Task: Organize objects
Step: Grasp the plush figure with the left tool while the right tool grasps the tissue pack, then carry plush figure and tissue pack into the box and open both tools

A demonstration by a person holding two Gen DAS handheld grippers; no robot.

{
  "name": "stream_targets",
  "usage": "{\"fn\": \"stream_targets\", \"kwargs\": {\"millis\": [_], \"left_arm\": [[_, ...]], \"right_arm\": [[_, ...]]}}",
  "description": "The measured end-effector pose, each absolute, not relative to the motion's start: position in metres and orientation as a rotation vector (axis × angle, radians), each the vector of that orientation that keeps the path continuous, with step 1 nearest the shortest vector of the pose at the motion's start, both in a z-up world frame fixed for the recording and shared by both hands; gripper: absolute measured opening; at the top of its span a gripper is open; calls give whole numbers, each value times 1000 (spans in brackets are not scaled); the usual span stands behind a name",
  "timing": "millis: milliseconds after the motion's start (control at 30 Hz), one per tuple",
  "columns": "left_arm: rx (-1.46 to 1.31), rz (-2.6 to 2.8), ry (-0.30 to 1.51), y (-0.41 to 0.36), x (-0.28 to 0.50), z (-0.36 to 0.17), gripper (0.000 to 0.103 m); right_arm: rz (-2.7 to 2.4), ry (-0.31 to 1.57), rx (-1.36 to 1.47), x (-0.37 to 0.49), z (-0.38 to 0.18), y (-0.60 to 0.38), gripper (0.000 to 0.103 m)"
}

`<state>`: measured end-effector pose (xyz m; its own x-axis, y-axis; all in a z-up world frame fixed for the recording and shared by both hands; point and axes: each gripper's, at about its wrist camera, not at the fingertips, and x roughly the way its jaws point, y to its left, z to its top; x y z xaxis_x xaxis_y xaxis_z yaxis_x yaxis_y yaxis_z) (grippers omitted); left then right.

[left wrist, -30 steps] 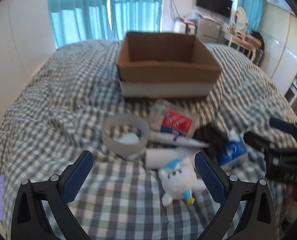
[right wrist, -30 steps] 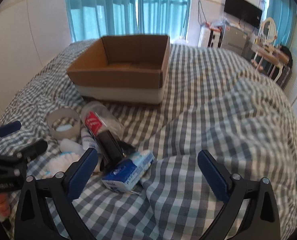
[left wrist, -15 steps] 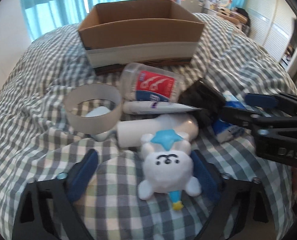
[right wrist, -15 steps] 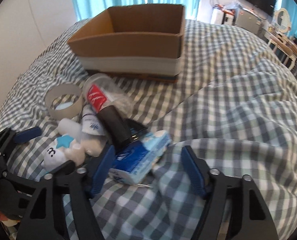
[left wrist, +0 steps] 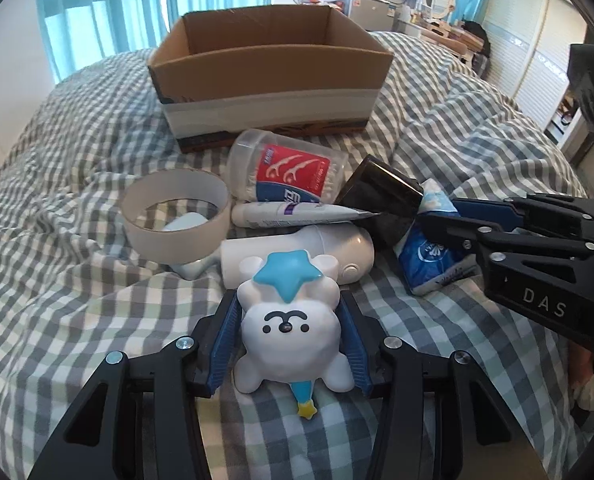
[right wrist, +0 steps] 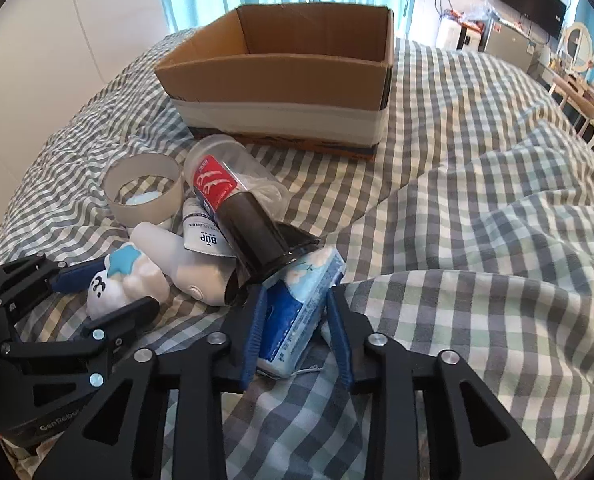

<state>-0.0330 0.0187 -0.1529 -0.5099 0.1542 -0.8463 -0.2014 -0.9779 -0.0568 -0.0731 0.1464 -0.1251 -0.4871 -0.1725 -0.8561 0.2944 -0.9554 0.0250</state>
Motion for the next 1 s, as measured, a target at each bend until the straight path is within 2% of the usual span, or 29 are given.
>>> {"fn": "stream_targets", "kwargs": {"millis": [100, 367, 733, 1000], "left_arm": [[-1416, 2582, 57, 15, -28, -146, 50], [-1392, 2648, 23, 5, -17, -127, 50], [-1332, 2707, -2, -4, -12, -96, 50], [-1265, 2757, -13, -7, -36, -61, 50]], "right_arm": [[-2512, 175, 1363, -66, -114, 148, 23], [-2567, 192, 1247, -50, -81, 148, 18], [-2589, 204, 1130, -30, -45, 149, 18], [-2624, 252, 1032, -46, -7, 149, 18]]}}
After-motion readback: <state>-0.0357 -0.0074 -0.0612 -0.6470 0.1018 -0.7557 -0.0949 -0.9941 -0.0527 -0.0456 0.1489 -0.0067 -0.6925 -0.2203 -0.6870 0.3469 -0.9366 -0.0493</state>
